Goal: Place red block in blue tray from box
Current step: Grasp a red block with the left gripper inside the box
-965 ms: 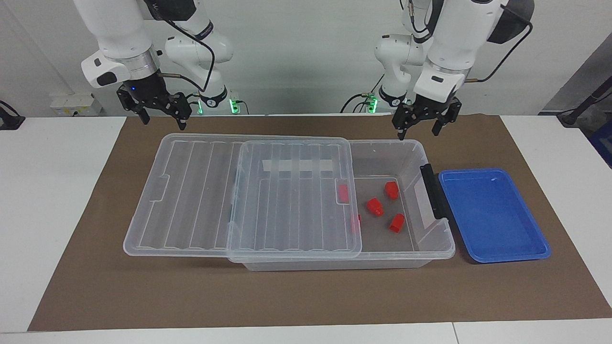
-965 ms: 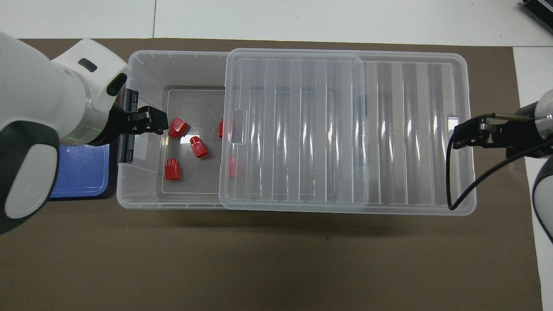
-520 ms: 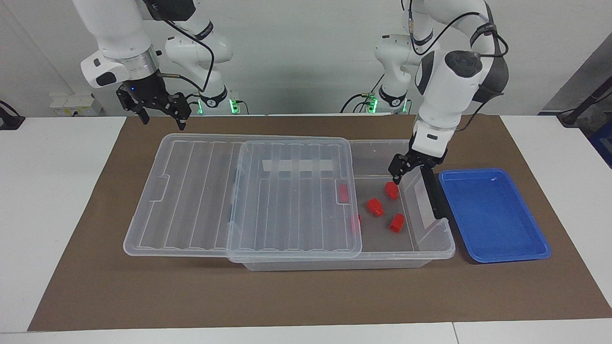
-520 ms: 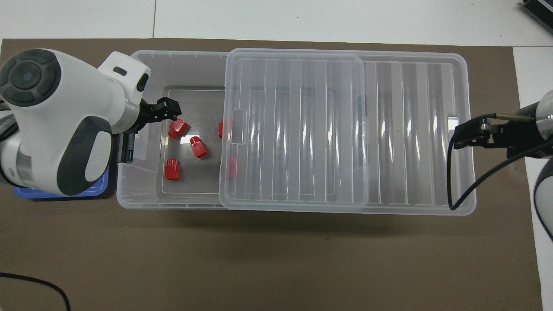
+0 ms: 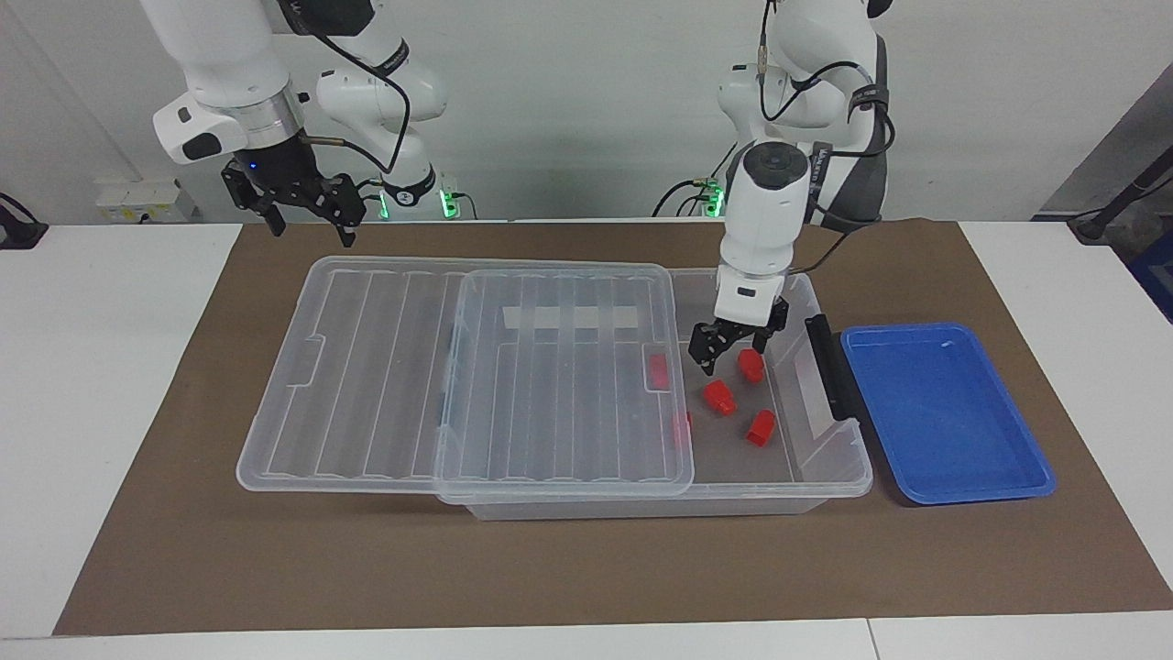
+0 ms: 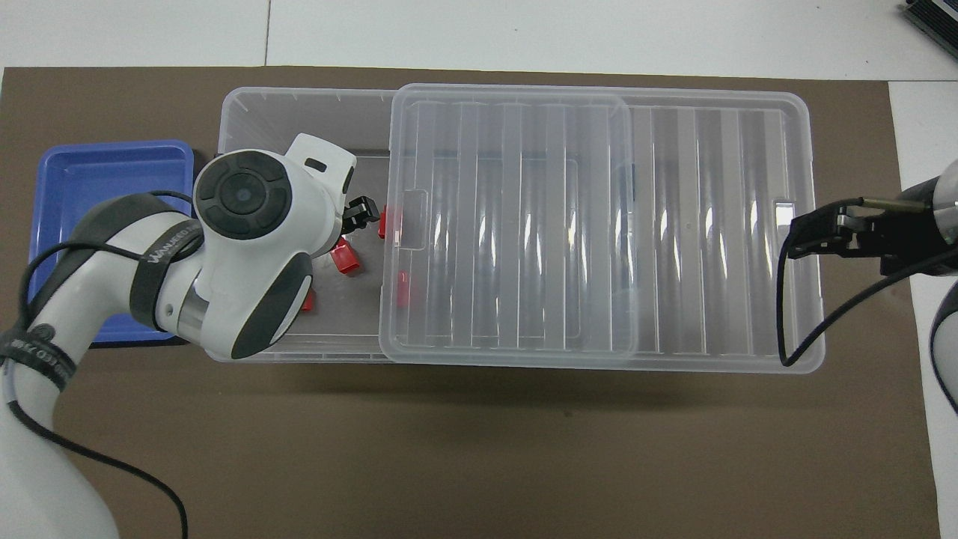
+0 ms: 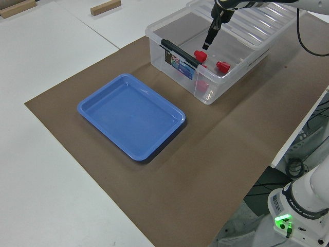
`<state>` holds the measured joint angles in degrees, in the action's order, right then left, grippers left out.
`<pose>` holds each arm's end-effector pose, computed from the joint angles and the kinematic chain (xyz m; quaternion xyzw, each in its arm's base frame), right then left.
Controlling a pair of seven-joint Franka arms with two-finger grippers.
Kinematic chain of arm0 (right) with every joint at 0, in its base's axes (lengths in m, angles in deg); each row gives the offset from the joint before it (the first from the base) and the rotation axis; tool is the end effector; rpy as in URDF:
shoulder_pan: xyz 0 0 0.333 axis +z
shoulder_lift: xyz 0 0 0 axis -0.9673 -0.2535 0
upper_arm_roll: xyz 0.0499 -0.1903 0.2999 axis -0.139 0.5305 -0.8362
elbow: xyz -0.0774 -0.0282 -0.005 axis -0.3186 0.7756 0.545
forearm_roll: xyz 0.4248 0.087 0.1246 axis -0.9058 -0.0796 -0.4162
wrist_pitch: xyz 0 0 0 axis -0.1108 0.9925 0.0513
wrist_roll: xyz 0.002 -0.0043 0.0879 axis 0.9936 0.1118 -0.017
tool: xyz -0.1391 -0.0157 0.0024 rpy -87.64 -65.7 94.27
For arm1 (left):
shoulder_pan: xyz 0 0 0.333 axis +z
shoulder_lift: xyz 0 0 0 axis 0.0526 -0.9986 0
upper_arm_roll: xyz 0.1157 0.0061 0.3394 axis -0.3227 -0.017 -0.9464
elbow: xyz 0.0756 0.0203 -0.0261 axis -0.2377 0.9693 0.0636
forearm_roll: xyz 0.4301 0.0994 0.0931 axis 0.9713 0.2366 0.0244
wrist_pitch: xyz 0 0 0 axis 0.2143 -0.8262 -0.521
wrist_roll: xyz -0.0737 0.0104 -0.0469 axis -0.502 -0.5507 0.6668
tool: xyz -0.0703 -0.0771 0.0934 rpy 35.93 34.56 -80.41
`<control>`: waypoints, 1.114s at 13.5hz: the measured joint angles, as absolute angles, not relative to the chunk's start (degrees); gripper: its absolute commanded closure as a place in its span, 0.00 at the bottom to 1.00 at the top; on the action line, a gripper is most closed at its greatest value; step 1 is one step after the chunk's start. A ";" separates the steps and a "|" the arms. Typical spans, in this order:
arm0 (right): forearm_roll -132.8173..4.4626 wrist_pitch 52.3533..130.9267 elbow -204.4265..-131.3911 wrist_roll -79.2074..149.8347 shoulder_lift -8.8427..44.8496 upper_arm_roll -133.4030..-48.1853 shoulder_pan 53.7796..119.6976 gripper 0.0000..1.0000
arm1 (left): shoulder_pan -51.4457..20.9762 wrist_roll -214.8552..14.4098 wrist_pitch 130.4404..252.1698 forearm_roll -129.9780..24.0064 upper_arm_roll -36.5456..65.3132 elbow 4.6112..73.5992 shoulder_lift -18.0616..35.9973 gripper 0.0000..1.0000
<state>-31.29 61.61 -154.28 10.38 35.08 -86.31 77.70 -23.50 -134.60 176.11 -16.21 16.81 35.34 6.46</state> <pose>0.5957 0.0478 0.6507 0.9944 -0.1031 -0.0031 0.0218 0.6272 -0.2864 0.4018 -0.9834 -0.1575 -0.0839 0.0319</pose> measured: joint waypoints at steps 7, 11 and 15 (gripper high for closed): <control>-31.29 61.61 -154.28 10.38 35.09 -86.31 77.70 0.00 | -21.11 -135.39 187.49 -14.23 15.67 36.04 -1.08 0.00; -31.29 61.61 -154.28 10.38 35.09 -86.31 77.70 0.00 | -20.66 -135.39 188.66 -14.22 15.91 37.80 -1.19 0.00; -31.29 61.61 -154.28 10.38 35.09 -86.31 77.70 0.00 | -21.42 -135.61 188.89 -14.22 16.51 39.65 -1.13 0.00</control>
